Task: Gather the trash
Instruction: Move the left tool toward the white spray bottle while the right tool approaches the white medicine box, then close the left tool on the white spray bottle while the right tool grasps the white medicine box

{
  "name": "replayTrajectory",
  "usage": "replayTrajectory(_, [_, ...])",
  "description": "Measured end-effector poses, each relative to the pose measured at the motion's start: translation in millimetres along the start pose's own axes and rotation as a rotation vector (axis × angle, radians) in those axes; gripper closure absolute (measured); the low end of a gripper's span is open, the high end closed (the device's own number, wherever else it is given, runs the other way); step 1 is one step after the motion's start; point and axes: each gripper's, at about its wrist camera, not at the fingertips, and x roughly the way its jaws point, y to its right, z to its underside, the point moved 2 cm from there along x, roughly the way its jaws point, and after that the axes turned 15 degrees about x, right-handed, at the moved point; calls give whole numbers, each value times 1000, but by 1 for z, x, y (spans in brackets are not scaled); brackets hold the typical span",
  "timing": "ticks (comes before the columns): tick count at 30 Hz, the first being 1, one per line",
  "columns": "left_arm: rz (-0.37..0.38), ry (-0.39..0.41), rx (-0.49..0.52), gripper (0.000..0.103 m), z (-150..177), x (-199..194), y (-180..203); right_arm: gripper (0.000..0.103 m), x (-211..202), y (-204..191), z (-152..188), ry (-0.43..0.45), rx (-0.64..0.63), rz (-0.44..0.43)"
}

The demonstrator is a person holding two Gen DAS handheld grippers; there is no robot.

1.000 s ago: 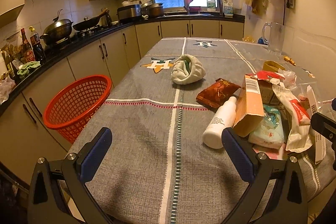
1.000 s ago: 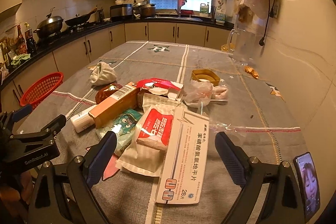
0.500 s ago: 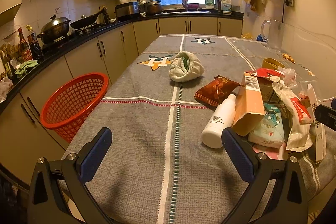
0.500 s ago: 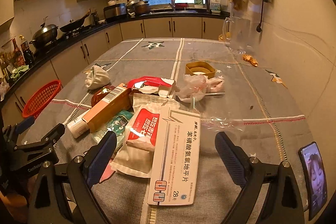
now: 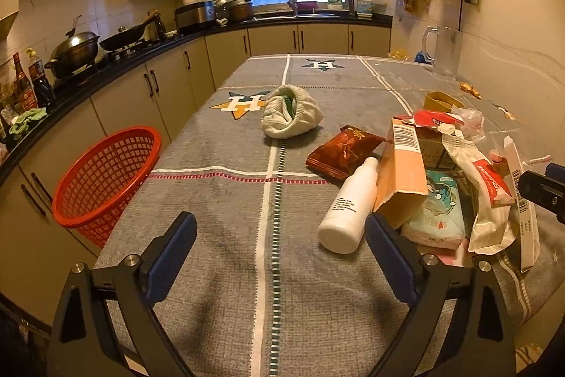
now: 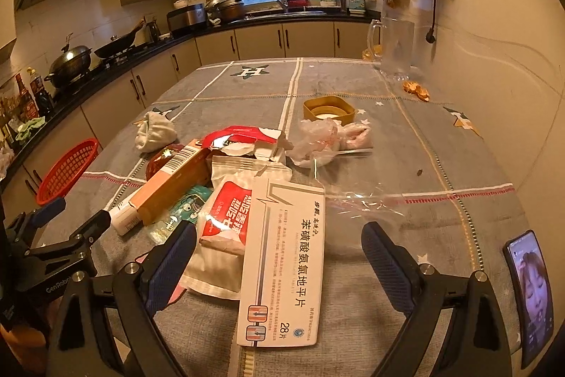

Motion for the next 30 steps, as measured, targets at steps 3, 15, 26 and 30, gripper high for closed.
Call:
replayTrajectory(3, [10, -4, 4, 10, -1, 1, 1, 6, 1, 1, 0, -5, 2, -1])
replayTrajectory(15, [80, -51, 73, 35, -10, 22, 13, 8, 10, 14, -1, -51, 46, 18])
replayTrajectory(26, [116, -100, 99, 49, -12, 42, 15, 14, 26, 23, 3, -124, 108, -4])
replayTrajectory(30, [139, -121, 91, 49, -13, 52, 14, 20, 27, 24, 3, -136, 114, -19])
